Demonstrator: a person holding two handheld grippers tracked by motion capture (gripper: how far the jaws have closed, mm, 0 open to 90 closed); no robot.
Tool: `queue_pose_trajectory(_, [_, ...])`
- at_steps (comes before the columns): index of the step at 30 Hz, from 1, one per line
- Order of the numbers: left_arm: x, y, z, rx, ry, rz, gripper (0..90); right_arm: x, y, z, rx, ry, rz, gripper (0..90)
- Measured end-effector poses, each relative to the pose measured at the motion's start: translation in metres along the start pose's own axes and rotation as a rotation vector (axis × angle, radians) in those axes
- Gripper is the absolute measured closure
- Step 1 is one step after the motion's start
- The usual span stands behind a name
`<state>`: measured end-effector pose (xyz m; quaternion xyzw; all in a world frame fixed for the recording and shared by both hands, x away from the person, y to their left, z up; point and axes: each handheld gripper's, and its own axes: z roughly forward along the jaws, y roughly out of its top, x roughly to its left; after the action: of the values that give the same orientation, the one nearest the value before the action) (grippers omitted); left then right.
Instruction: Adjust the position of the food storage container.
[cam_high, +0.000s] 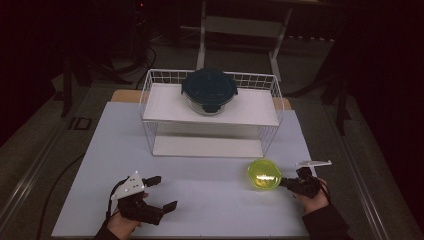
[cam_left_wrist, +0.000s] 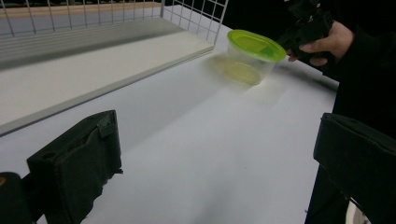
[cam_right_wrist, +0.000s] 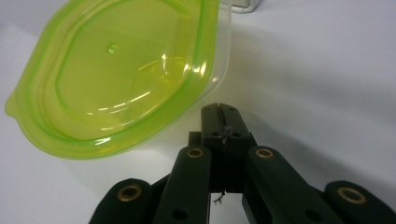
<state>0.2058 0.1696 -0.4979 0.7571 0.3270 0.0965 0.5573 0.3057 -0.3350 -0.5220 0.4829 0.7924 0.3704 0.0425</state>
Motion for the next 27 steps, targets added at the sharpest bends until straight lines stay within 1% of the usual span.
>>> queue_pose_trajectory(1, [0.000,0.000,0.000,0.000,-0.001,0.001,0.4,0.003,0.000,0.004,0.010,0.012,-0.008,90.0])
queue_pose_trajectory(2, [0.000,0.000,0.000,0.000,-0.001,0.000,0.4,0.003,0.000,0.004,0.010,0.012,-0.008,90.0])
queue_pose_trajectory(3, [0.000,0.000,0.000,0.000,-0.002,-0.001,0.4,0.007,0.001,0.006,0.021,0.017,-0.012,90.0])
queue_pose_trajectory(4, [0.000,0.000,0.000,0.000,-0.002,-0.001,0.4,0.007,0.001,0.006,0.021,0.017,-0.012,90.0])
queue_pose_trajectory(5, [0.000,0.000,0.001,0.000,-0.003,-0.002,0.4,0.009,0.002,0.009,0.024,0.030,-0.017,90.0])
queue_pose_trajectory(6, [0.000,0.000,0.001,0.000,-0.003,-0.002,0.4,0.009,0.002,0.009,0.024,0.030,-0.017,90.0])
queue_pose_trajectory(7, [0.000,0.000,0.001,0.000,-0.004,-0.002,0.4,0.012,0.003,0.012,0.028,0.041,-0.020,90.0])
queue_pose_trajectory(10, [0.000,0.000,0.001,0.000,-0.005,-0.002,0.4,0.017,0.005,0.015,0.037,0.046,-0.030,90.0])
queue_pose_trajectory(11, [0.000,0.000,0.001,0.000,-0.008,-0.005,0.4,0.017,0.005,0.015,0.037,0.046,-0.030,90.0])
queue_pose_trajectory(12, [-0.001,0.001,0.001,0.001,-0.010,-0.006,0.4,0.019,0.007,0.018,0.038,0.034,-0.044,90.0])
queue_pose_trajectory(13, [-0.001,0.001,0.001,-0.001,-0.010,-0.002,0.4,0.019,0.008,0.019,0.039,0.027,-0.045,90.0])
queue_pose_trajectory(17, [-0.002,0.001,0.001,-0.004,-0.012,0.000,0.4,0.017,0.011,0.020,0.033,0.015,-0.039,90.0])
queue_pose_trajectory(20, [-0.001,0.001,0.000,-0.003,-0.010,-0.001,0.4,0.017,0.014,0.022,0.036,0.023,-0.037,90.0])
queue_pose_trajectory(23, [-0.001,0.001,0.000,-0.004,-0.012,-0.005,0.4,0.023,0.015,0.026,0.048,0.032,-0.044,90.0])
queue_pose_trajectory(25, [-0.001,0.001,0.000,-0.003,-0.014,-0.004,0.4,0.024,0.016,0.027,0.048,0.035,-0.045,90.0])
queue_pose_trajectory(27, [-0.002,0.001,0.001,-0.001,-0.014,-0.001,0.4,0.027,0.017,0.029,0.052,0.048,-0.047,90.0])
